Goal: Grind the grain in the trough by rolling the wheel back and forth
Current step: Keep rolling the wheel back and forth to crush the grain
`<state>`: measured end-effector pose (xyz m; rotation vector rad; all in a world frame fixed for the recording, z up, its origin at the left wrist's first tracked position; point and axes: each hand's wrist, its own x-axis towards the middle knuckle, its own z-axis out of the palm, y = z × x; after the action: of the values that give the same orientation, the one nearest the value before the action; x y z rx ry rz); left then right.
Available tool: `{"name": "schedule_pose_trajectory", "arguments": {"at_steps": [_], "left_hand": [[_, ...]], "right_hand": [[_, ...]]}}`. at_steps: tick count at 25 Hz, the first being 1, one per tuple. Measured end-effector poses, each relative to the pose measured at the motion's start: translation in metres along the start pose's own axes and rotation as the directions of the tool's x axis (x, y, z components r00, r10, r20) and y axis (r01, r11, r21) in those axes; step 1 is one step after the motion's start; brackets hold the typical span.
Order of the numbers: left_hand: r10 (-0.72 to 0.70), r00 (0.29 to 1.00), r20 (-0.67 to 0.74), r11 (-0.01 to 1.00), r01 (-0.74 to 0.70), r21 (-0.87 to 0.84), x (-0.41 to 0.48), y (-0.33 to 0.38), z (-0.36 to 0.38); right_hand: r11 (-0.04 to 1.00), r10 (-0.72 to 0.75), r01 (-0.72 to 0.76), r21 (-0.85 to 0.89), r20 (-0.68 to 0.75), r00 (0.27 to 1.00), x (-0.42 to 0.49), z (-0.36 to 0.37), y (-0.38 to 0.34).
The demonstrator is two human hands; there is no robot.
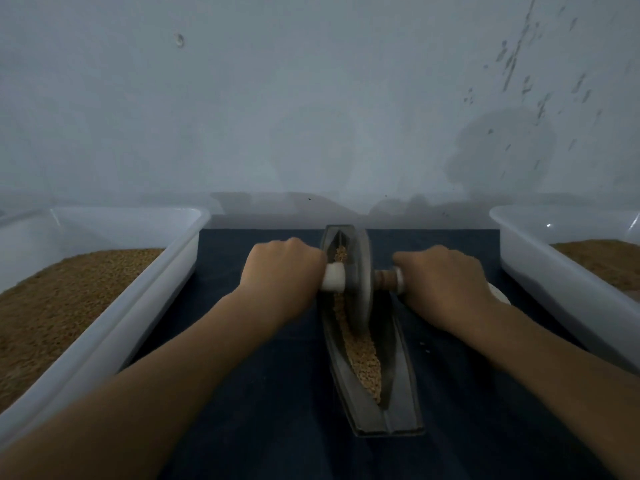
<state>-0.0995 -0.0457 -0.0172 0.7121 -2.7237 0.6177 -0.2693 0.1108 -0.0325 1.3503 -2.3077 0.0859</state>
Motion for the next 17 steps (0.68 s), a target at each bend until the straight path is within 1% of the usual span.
{"name": "schedule_pose_trajectory", "arguments": {"at_steps": [3,4,7,10,12,14,17], "left_hand": [[0.034,0.998,-0.057,0.999,-0.034,0.004,-0.04,0.003,-0.01],[0.042,0.997,-0.072,0.999,-0.041,0.01,-0.046,0.003,-0.011],[0.001,0.998,-0.059,1.0,-0.001,-0.012,-0.035,0.004,-0.004],[-0.077,0.995,-0.066,0.997,0.076,-0.007,0.007,0.0,0.013],[-0.102,0.994,-0.035,0.995,0.101,-0.018,0.031,-0.006,0.016],[-0.089,0.996,-0.016,0.996,0.089,0.001,0.038,-0.008,0.014],[-0.001,1.0,-0.03,0.999,0.003,0.045,0.014,-0.001,0.0]], "right_hand": [[0.99,-0.114,0.108,-0.095,-0.068,0.991,-0.046,-0.02,0.001],[0.989,-0.116,0.109,-0.098,-0.073,0.991,-0.051,-0.027,0.001],[0.995,-0.057,0.056,-0.079,-0.016,0.998,-0.04,-0.024,-0.001],[1.0,0.024,-0.024,-0.003,-0.001,1.0,0.013,-0.003,-0.005],[0.998,0.062,-0.063,0.011,0.03,0.998,0.045,0.003,-0.007],[0.998,0.06,-0.06,0.019,0.019,0.998,0.052,0.005,-0.006],[0.997,0.042,-0.044,0.06,0.036,0.998,0.009,0.002,0.0]]}}
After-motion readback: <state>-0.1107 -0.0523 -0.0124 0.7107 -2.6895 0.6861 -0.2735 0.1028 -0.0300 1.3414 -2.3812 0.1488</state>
